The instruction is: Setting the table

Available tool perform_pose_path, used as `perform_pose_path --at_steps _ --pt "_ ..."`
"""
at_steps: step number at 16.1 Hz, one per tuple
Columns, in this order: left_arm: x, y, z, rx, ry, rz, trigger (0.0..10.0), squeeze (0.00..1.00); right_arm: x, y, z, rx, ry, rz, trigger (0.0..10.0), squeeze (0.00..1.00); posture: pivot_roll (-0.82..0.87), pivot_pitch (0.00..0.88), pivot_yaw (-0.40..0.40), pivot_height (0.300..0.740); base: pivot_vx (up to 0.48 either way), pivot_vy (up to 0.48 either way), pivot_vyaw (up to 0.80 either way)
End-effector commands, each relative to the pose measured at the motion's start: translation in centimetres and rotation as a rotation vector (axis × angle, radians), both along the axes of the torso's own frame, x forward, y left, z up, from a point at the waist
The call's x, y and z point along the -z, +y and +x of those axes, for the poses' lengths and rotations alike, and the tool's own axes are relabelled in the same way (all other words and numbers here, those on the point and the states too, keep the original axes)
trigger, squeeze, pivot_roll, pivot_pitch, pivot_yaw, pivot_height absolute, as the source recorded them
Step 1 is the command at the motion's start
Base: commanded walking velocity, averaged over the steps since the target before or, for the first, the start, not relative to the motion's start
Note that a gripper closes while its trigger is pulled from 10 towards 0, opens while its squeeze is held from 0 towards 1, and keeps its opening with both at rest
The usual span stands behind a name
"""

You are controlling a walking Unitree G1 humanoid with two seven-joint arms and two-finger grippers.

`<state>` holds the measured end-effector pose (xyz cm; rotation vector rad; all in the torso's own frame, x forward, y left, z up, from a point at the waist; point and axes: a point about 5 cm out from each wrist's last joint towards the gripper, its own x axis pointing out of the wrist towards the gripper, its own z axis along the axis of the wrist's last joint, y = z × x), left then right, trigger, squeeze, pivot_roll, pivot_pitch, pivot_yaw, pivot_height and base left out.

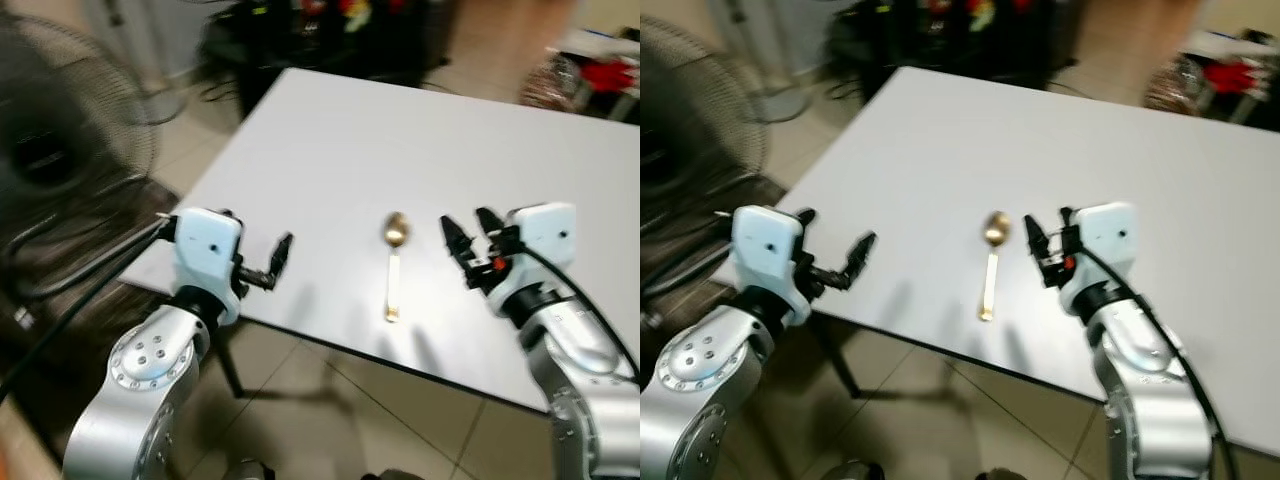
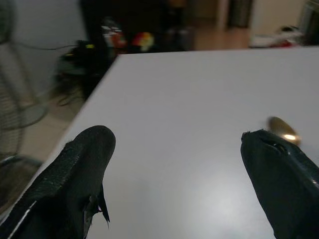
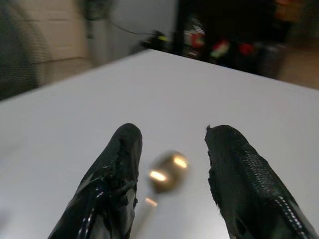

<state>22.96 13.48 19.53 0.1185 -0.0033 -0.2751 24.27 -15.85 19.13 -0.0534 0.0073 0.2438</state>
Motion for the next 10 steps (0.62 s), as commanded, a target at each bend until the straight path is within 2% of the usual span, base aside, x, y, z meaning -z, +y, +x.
perform_pose_path --at_steps 1,3,5,8,10 --pt "0.2 0.5 -0.4 -0.056 0.001 0.007 10.0 0.0 -0.4 0.8 0.0 -0.024 -0.041 0.002 10.0 0.0 -0.05 0.043 -0.003 0.74 0.0 0.0 0.8" --pt "0.5 0.3 -0.5 -0.091 0.001 0.029 10.0 0.0 0.0 1.1 0.4 -0.033 -0.046 -0.01 10.0 0.0 -0.04 0.034 -0.025 0.74 0.0 0.0 0.8" --pt "0.3 0.3 -0.6 -0.127 -0.012 0.053 10.0 0.0 -0.1 1.3 0.6 -0.06 -0.049 0.07 10.0 0.0 -0.01 0.03 -0.037 0.74 0.0 0.0 0.8" --pt "0.4 0.6 -0.6 -0.156 -0.001 0.064 10.0 0.0 0.1 1.7 0.7 -0.059 -0.044 0.109 10.0 0.0 -0.01 0.03 -0.031 0.74 0.0 0.0 0.8" --pt "0.3 0.3 -0.3 -0.146 0.003 0.106 10.0 0.0 0.5 1.8 0.5 -0.054 -0.029 0.142 10.0 0.0 -0.01 0.031 -0.028 0.74 0.0 0.0 0.8"
